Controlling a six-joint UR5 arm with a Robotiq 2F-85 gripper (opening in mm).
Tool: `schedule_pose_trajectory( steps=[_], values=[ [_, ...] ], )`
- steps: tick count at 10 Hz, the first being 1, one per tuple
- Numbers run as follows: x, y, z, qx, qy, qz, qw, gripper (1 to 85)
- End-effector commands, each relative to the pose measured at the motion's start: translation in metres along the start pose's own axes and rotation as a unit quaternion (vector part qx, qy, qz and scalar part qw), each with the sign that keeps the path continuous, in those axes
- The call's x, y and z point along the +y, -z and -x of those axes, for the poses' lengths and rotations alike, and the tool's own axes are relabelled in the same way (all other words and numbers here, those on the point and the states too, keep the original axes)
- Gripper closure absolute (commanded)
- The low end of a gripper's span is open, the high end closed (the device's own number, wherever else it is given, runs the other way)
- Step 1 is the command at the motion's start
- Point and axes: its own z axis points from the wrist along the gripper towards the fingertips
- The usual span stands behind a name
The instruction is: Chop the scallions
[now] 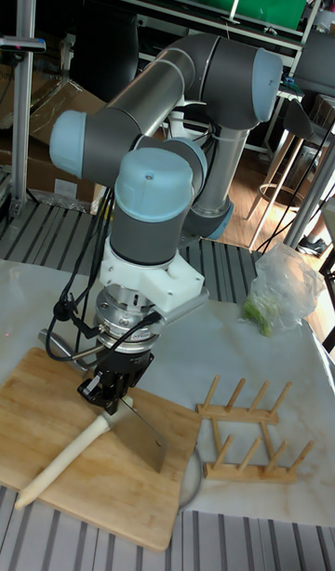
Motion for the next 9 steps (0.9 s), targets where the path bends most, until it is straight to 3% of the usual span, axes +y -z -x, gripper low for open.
schedule_pose_trajectory(
  steps=[1, 4, 6, 9],
  values=[
    [-0.002, -0.01, 0.004, -0.008, -0.002, 0.0, 1.0, 84.3],
    [-0.003, -0.017, 0.003, -0.003, -0.001, -0.004, 1.0, 84.3],
    [-0.007, -0.009, -0.001, 0.013, 0.0, -0.013, 0.9998, 84.3],
    [-0.008, -0.004, -0.005, 0.02, 0.009, -0.01, 0.9997, 84.3]
  ],
)
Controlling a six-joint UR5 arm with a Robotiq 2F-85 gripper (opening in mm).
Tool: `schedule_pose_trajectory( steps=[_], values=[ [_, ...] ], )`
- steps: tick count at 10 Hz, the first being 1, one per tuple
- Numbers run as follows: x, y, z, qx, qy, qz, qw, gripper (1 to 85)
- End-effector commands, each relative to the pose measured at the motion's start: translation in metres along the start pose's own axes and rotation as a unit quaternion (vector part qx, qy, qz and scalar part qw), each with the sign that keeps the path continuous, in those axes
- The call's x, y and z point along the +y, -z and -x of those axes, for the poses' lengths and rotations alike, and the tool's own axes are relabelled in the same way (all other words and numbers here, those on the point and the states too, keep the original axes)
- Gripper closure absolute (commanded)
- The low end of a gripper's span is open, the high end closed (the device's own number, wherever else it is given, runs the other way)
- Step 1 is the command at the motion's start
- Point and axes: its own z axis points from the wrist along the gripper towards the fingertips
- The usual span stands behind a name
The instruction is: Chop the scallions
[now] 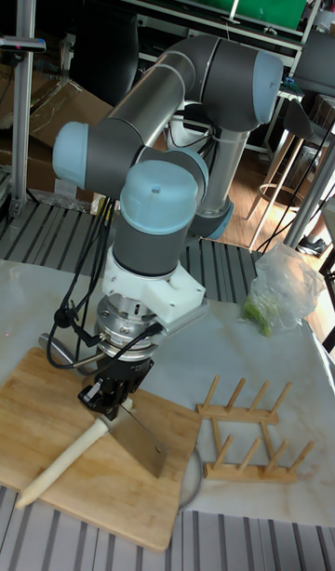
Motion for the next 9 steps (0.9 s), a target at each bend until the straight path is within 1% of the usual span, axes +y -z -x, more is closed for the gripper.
schedule_pose_trajectory(
  steps=[1, 2, 3, 5, 6, 8, 9],
  values=[
    [-0.002, -0.002, -0.001, 0.005, 0.002, -0.002, 1.0, 84.3],
    [-0.001, -0.012, 0.004, 0.002, -0.003, -0.009, 1.0, 84.3],
    [0.0, -0.013, 0.007, 0.006, -0.009, -0.015, 0.9998, 84.3],
    [-0.001, -0.001, 0.002, 0.023, 0.001, -0.016, 0.9996, 84.3],
    [0.0, 0.0, 0.0, 0.027, 0.003, -0.013, 0.9996, 84.3],
    [-0.001, 0.003, -0.003, 0.04, 0.004, -0.018, 0.999, 84.3],
    [0.0, 0.004, -0.003, 0.04, 0.006, -0.015, 0.9991, 84.3]
  ],
)
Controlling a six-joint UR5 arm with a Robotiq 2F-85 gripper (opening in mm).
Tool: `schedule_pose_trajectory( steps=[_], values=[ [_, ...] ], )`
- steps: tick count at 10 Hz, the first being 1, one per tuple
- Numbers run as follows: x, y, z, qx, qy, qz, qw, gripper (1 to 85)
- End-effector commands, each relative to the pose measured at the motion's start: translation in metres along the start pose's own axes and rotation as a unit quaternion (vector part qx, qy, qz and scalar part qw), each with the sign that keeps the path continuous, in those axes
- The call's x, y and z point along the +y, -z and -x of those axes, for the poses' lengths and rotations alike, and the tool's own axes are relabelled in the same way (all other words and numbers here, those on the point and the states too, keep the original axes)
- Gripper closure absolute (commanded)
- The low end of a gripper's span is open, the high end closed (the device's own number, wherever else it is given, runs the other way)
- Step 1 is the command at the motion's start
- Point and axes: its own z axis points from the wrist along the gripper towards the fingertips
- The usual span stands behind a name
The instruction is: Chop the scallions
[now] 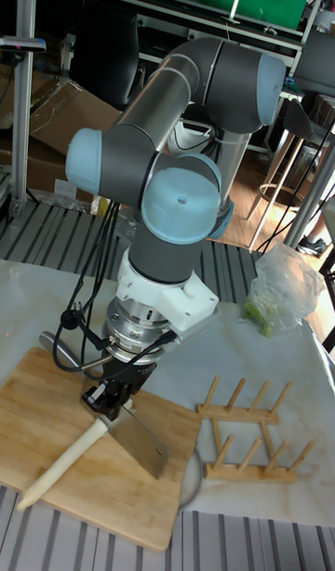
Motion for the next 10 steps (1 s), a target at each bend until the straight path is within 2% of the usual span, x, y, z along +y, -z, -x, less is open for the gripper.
schedule_pose_trajectory(
  steps=[1, 3, 6, 8, 9, 10],
  values=[
    [0.001, 0.003, -0.001, 0.006, 0.002, 0.001, 1.0, 84.3],
    [0.003, -0.005, 0.005, 0.001, -0.007, -0.006, 1.0, 84.3],
    [0.002, 0.01, 0.001, -0.002, 0.0, 0.006, 1.0, 84.3],
    [0.006, 0.008, 0.009, -0.02, -0.006, 0.015, 0.9997, 84.3],
    [0.007, 0.002, 0.015, -0.039, -0.007, 0.027, 0.9989, 84.3],
    [0.006, 0.002, 0.013, -0.044, -0.004, 0.029, 0.9986, 84.3]
  ],
)
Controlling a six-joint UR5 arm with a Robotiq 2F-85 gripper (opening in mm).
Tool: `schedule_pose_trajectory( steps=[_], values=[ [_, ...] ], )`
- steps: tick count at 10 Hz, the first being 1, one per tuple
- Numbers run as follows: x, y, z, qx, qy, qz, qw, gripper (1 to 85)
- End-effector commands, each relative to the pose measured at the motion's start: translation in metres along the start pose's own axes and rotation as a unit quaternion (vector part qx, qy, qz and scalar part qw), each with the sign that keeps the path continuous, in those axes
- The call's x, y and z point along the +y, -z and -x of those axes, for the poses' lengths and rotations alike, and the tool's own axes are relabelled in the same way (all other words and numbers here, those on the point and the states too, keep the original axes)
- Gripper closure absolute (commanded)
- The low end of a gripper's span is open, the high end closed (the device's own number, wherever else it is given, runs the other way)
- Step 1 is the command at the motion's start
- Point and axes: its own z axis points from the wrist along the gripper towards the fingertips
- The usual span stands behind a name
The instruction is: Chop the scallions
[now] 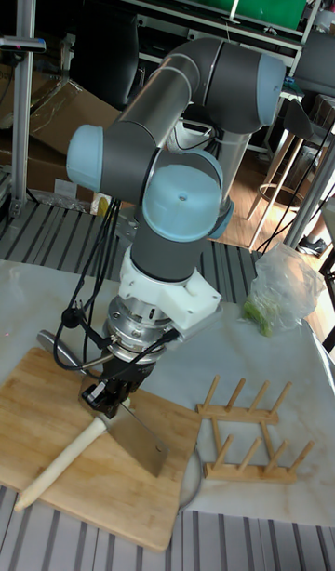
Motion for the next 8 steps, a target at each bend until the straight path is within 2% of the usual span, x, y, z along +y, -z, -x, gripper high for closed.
schedule_pose_trajectory(
  steps=[1, 5, 8],
  values=[
    [0.0034, 0.0004, 0.007, -0.029, -0.002, 0.019, 0.9994, 84.3],
    [0.0047, -0.0024, 0.0088, -0.048, 0.003, 0.03, 0.9984, 84.3],
    [-0.0012, -0.0037, 0.0023, -0.042, 0.007, 0.023, 0.9988, 84.3]
  ],
)
